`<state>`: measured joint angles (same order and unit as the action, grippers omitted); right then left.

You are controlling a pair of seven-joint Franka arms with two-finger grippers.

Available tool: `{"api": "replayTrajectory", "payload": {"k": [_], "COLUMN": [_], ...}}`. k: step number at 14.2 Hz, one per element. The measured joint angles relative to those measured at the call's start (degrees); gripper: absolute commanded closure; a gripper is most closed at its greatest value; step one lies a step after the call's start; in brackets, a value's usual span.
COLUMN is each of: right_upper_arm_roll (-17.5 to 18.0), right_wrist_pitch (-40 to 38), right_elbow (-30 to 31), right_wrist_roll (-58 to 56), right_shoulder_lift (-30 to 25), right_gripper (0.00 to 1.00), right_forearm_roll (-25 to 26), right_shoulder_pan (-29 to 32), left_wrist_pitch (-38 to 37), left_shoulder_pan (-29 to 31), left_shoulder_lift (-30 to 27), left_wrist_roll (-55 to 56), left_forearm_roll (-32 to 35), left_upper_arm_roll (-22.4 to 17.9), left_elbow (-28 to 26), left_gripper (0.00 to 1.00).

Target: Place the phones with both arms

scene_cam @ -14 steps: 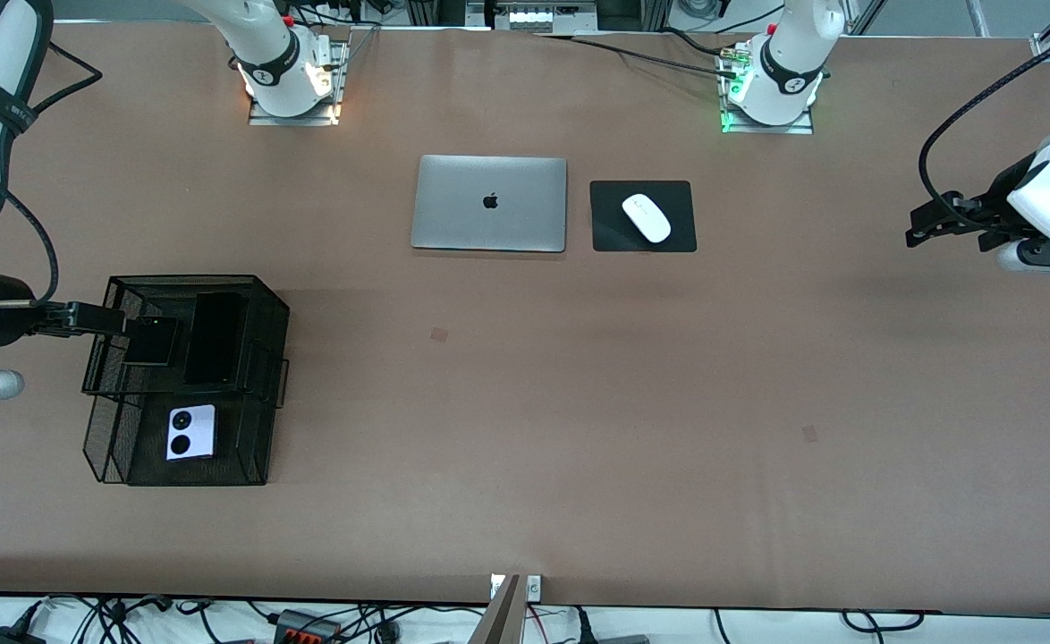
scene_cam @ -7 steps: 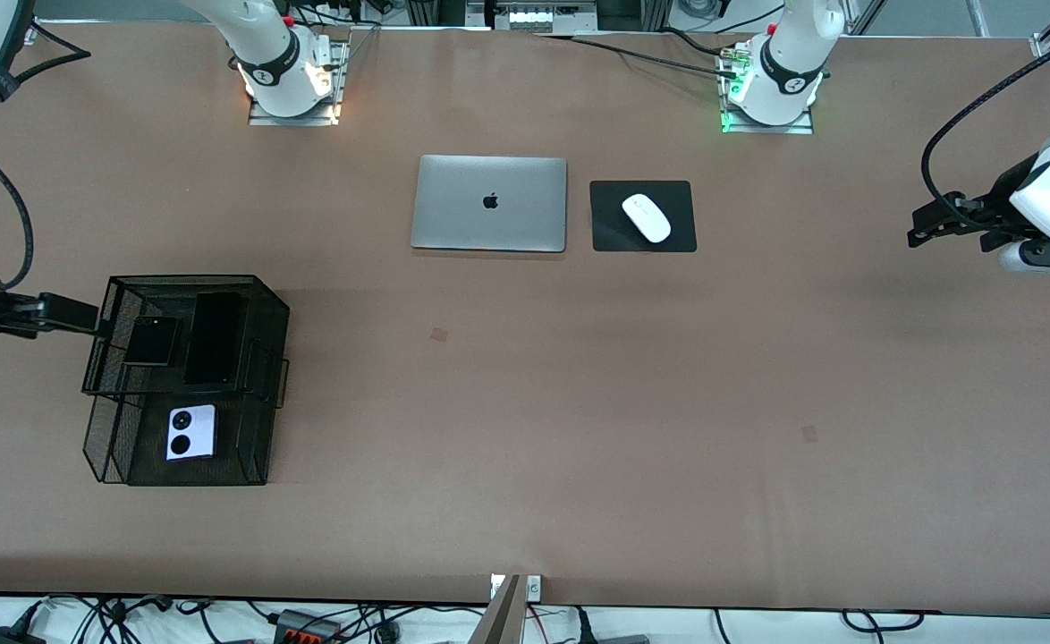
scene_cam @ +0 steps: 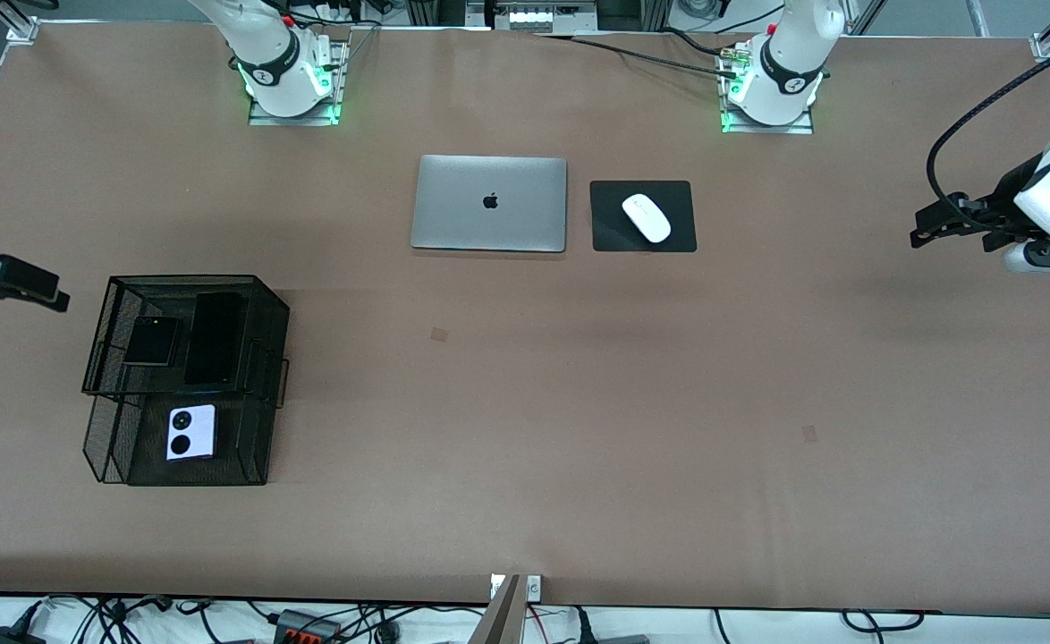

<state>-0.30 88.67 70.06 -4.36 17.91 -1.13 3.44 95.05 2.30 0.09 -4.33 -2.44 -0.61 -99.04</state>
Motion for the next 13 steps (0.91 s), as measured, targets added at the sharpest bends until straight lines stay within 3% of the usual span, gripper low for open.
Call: {"api": "replayTrajectory", "payload": {"k": [6, 13], "right_upper_arm_roll": [1.3, -1.4], "right_wrist_pitch": [0.3, 2.0], "right_elbow": [7.9, 12.6], "right_wrist_roll": [5.2, 5.3], "right_shoulder_lift": [-5.9, -8.6], "right_gripper": [0.00, 0.00], "right_forearm_roll": [2.0, 2.1], "right_shoulder_pan": [-0.7, -2.9], "left_wrist_pitch": [0.0, 0.0], "left_shoulder_pan": [0.1, 0.2], "left_shoulder_lift": [0.2, 0.2], "left_wrist_roll": [-0.1, -0.2], "left_forearm_roll": [0.0, 0.0], "left_upper_arm_roll": [0.0, 0.0], "left_elbow": [0.0, 0.0], "left_gripper": [0.00, 0.00]}}
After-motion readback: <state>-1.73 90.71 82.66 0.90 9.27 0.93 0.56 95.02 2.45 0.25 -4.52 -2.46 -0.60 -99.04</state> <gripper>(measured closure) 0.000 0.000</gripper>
